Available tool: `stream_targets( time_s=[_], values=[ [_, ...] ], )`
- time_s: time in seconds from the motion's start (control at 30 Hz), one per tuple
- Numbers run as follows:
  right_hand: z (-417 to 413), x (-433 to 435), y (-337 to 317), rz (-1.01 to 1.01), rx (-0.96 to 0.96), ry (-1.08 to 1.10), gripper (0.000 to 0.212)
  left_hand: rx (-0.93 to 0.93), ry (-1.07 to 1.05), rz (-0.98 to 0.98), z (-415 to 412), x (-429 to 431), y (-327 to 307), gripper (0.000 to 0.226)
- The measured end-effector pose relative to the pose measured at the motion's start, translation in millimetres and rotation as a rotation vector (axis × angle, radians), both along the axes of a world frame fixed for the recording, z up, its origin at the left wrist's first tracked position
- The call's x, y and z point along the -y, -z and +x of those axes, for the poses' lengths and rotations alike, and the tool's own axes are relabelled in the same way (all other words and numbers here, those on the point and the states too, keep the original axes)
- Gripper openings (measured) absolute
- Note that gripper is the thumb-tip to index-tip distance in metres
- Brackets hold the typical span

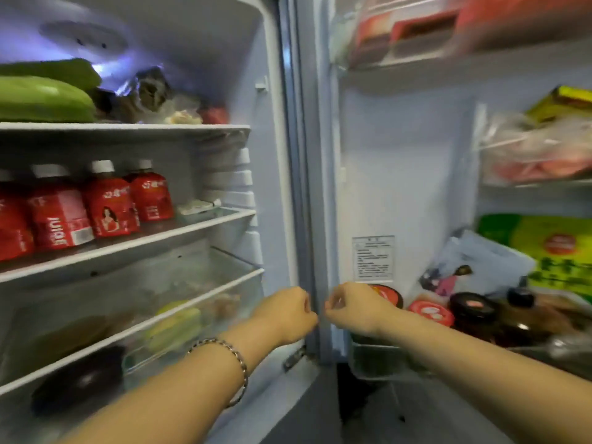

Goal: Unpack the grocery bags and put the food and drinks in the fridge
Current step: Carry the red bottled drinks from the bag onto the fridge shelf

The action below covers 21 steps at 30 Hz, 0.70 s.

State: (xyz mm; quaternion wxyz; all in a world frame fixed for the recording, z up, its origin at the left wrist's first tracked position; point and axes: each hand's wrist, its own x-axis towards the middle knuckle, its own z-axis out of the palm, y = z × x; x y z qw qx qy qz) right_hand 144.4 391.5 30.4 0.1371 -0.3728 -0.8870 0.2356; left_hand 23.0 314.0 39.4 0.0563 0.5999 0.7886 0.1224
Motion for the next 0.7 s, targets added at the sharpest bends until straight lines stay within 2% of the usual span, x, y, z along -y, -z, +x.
stream_targets(
  time_s=[0.07,0.2,0.33,0.43,0.6,0.7],
  values=[
    [57.3,-1.2,14.6,-0.027,0.082,0.098,0.03,0.037,0.108,-0.062,51.4,-13.7,18.9,0.012],
    [197.9,11.2,43.3,-0.079,0.209,0.368,0.038,0.08,0.39,-0.183,178.2,-37.2,55.4,0.018],
    [345.0,33.1,73.5,-0.175,0.312,0.605,0.026,0.018,0.633,-0.314,320.3,-47.5,83.2,0.022],
    [455.1,60.5,93.1,-0.232,0.361,0.783,0.032,-0.029,0.778,-0.378,428.9,-46.1,100.2,0.022],
    [630.9,114.5,104.3,-0.259,0.534,1.0,0.024,-0.044,0.959,-0.335,610.2,-35.1,116.2,0.029],
    [725.8,150.4,100.9,-0.24,0.597,1.118,0.025,-0.037,1.094,-0.318,715.5,-22.6,117.6,0.022]
  ],
)
